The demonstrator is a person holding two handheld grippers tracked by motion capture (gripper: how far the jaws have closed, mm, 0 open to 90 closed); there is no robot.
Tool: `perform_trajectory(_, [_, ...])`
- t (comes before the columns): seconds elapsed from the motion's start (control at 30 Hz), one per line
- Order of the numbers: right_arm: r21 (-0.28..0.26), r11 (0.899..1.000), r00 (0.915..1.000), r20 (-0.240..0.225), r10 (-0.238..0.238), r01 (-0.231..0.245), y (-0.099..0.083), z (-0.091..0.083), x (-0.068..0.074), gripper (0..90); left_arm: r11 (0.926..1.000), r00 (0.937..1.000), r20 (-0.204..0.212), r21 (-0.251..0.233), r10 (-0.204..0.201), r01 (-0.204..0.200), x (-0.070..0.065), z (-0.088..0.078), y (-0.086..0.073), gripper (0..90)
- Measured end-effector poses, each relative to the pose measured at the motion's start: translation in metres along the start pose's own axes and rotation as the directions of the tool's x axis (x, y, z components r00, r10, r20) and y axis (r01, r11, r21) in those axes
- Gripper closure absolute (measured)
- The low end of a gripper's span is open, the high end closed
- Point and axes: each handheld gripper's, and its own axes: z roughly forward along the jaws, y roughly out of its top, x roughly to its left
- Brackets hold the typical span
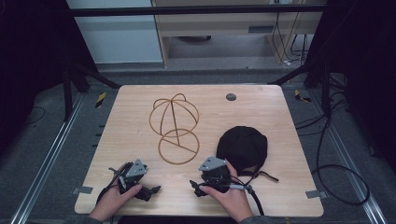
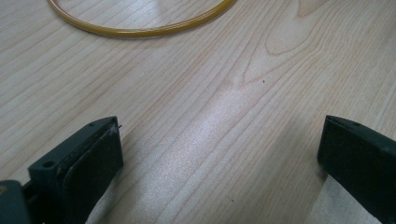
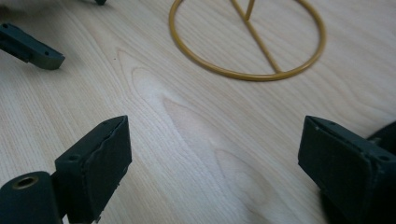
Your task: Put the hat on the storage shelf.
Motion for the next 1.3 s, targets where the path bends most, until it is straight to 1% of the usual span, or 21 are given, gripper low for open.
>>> perform_trajectory(0.13, [0.003, 1.000, 0.9995, 0.027, -0.014, 0.014, 0.001, -0.011, -0.002, 10.0, 1.0000, 1.0000, 0.000, 0.001, 0.001, -0.001, 0.000, 0.000, 0.000, 0.0])
perform_trajectory(0.23, [0.003, 1.000, 0.9996, 0.026, 0.006, -0.006, 0.003, -0.020, -0.005, 9.7, 1.0000, 1.0000, 0.000, 0.001, 0.001, -0.001, 0.000, 0.000, 0.000, 0.0])
perform_trajectory(0.27, [0.002, 1.000, 0.9997, 0.025, 0.006, -0.006, 0.005, -0.024, -0.006, 9.5, 1.0000, 1.0000, 0.000, 0.001, -0.001, 0.001, 0.000, 0.000, 0.000, 0.0])
perform_trajectory(0.33, [0.012, 1.000, 0.9993, 0.037, -0.003, 0.003, 0.010, -0.034, -0.010, 9.4, 1.0000, 1.0000, -0.001, 0.001, -0.001, 0.001, 0.000, 0.000, 0.000, 0.0])
perform_trajectory(0.43, [0.006, 1.000, 0.9981, 0.061, 0.007, -0.008, 0.018, -0.053, -0.021, 8.5, 1.0000, 1.0000, -0.002, 0.000, -0.001, 0.001, 0.000, 0.000, 0.000, 0.0])
perform_trajectory(0.53, [0.020, 1.000, 0.9973, 0.074, 0.006, -0.008, 0.023, -0.066, -0.031, 8.0, 1.0000, 1.0000, -0.002, 0.000, -0.002, 0.002, 0.000, 0.000, 0.000, 0.0])
perform_trajectory(0.57, [0.030, 1.000, 0.9961, 0.088, 0.001, -0.004, 0.026, -0.072, -0.035, 7.9, 1.0000, 1.0000, -0.002, 0.000, -0.002, 0.002, 0.000, 0.000, 0.000, 0.0])
perform_trajectory(0.67, [0.069, 0.997, 0.9909, 0.130, -0.035, 0.027, 0.032, -0.086, -0.046, 7.6, 1.0000, 1.0000, -0.003, 0.000, -0.006, 0.006, -0.001, 0.000, 0.000, 0.0])
perform_trajectory(0.7, [0.078, 0.996, 0.9903, 0.133, -0.040, 0.030, 0.035, -0.092, -0.051, 7.4, 1.0000, 1.0000, -0.003, -0.001, -0.006, 0.006, -0.001, 0.000, 0.000, 0.0])
perform_trajectory(0.77, [0.097, 0.995, 0.9909, 0.126, -0.046, 0.034, 0.037, -0.097, -0.057, 7.4, 1.0000, 1.0000, -0.004, 0.000, -0.006, 0.006, -0.001, 0.000, 0.000, 0.0])
perform_trajectory(0.87, [0.145, 0.989, 0.9915, 0.117, -0.056, 0.039, 0.039, -0.103, -0.068, 9.0, 1.0000, 1.0000, -0.005, -0.001, -0.007, 0.007, -0.001, 0.000, 0.000, 0.0])
perform_trajectory(0.9, [0.162, 0.986, 0.9916, 0.112, -0.065, 0.046, 0.040, -0.106, -0.073, 9.8, 1.0000, 1.0000, -0.005, -0.001, -0.007, 0.007, -0.001, 0.000, 0.000, 0.0])
perform_trajectory(0.97, [0.179, 0.983, 0.9906, 0.117, -0.071, 0.050, 0.041, -0.110, -0.080, 13.2, 1.0000, 1.0000, -0.005, 0.000, -0.007, 0.007, -0.001, 0.000, 0.000, 0.0])
perform_trajectory(1.2, [0.218, 0.976, 0.9921, 0.113, -0.054, 0.028, 0.044, -0.120, -0.102, 25.1, 1.0000, 1.0000, -0.007, 0.001, -0.006, 0.006, -0.001, 0.000, 0.000, 0.0])
perform_trajectory(1.23, [0.226, 0.974, 0.9936, 0.100, -0.052, 0.028, 0.044, -0.121, -0.106, 26.3, 1.0000, 1.0000, -0.007, 0.001, -0.006, 0.006, -0.001, -0.001, 0.000, 0.0])
perform_trajectory(1.3, [0.236, 0.972, 0.9932, 0.111, -0.037, 0.010, 0.047, -0.126, -0.114, 26.9, 1.0000, 0.9999, -0.007, 0.001, -0.007, 0.007, -0.001, -0.001, 0.000, 0.0])
